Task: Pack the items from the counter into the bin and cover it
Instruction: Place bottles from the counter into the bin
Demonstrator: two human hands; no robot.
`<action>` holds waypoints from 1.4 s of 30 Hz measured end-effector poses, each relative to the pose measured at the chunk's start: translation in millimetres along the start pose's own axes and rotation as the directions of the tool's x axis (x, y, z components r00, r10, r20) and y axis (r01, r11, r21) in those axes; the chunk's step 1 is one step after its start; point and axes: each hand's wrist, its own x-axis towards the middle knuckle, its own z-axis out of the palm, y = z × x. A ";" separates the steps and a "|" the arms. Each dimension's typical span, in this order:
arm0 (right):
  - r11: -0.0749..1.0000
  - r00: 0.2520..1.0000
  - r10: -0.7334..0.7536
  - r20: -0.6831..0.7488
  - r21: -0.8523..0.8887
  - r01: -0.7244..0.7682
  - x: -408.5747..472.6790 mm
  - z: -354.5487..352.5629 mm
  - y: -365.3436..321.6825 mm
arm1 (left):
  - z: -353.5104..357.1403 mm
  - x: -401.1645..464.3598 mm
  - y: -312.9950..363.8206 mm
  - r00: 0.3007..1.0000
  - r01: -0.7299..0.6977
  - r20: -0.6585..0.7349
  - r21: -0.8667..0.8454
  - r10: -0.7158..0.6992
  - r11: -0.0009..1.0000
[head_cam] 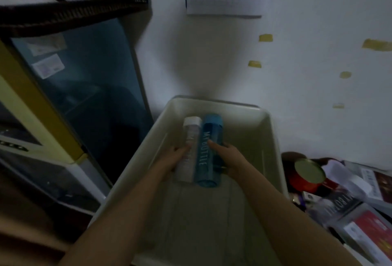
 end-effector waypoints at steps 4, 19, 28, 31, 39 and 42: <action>0.988 0.987 0.151 -0.047 -0.027 -0.152 26.1 4.4 17.4 | -2.7 20.8 -21.0 0.990 0.108 0.092 0.027 -0.110 0.994; 0.961 0.932 0.273 -0.240 0.022 -0.276 97.3 5.3 110.9 | 11.9 95.4 -78.0 0.971 0.208 0.012 0.437 -0.237 0.875; 0.971 0.941 0.233 -0.247 0.004 -0.239 117.9 8.1 114.5 | 25.2 112.1 -90.3 0.977 0.200 -0.145 0.375 -0.156 0.905; 0.972 0.940 0.226 -0.256 -0.012 -0.236 125.1 3.5 114.5 | 28.4 117.0 -89.5 0.971 0.212 -0.184 0.373 -0.152 0.903; 0.975 0.926 0.164 -0.341 -0.087 -0.204 135.2 -6.5 118.3 | 33.6 136.7 -76.4 0.969 0.246 -0.108 0.366 -0.221 0.897; 0.974 0.927 0.148 -0.343 -0.114 -0.198 138.1 -10.4 115.3 | 37.9 144.4 -69.2 0.969 0.248 -0.091 0.383 -0.231 0.890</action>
